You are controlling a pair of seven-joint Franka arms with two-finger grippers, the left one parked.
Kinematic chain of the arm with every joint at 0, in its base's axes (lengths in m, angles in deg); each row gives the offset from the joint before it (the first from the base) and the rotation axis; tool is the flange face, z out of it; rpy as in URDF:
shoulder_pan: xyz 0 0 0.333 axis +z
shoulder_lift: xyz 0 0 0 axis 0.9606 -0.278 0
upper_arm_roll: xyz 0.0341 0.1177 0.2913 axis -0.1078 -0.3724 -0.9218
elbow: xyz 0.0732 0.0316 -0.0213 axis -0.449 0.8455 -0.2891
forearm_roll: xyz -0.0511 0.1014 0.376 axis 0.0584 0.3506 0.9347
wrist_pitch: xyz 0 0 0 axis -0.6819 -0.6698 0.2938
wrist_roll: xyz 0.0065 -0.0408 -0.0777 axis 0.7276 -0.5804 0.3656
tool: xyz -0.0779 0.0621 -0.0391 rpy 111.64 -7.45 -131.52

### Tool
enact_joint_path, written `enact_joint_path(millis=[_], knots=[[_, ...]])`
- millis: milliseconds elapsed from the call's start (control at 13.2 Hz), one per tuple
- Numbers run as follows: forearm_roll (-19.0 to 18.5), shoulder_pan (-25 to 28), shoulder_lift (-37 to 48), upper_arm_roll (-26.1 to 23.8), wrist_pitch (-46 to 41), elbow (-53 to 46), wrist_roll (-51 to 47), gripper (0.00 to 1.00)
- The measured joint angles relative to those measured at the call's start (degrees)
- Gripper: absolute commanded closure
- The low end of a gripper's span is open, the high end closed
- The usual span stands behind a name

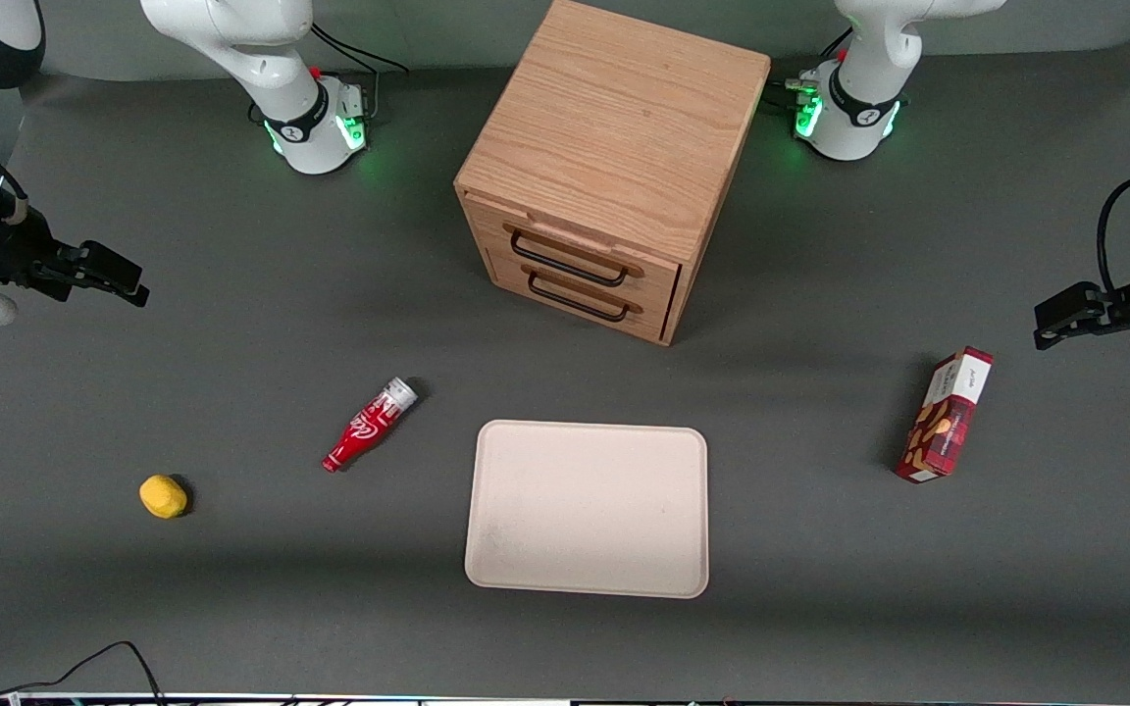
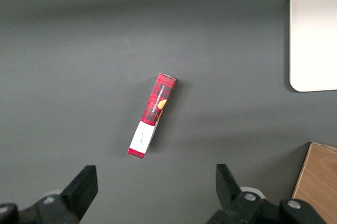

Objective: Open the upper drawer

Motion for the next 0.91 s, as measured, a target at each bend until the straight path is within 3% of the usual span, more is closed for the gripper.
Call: enact_joint_path(millis=[303,455,909], knots=[[0.0,0.1,0.0,-0.1,0.0,-0.1,0.1,0.00],[0.2,0.3,-0.7,-2.8,0.1,-1.3,0.6,0.00],[0.1,1.3,-14.0,-27.4,-1.6,-12.4,0.6,0.00]])
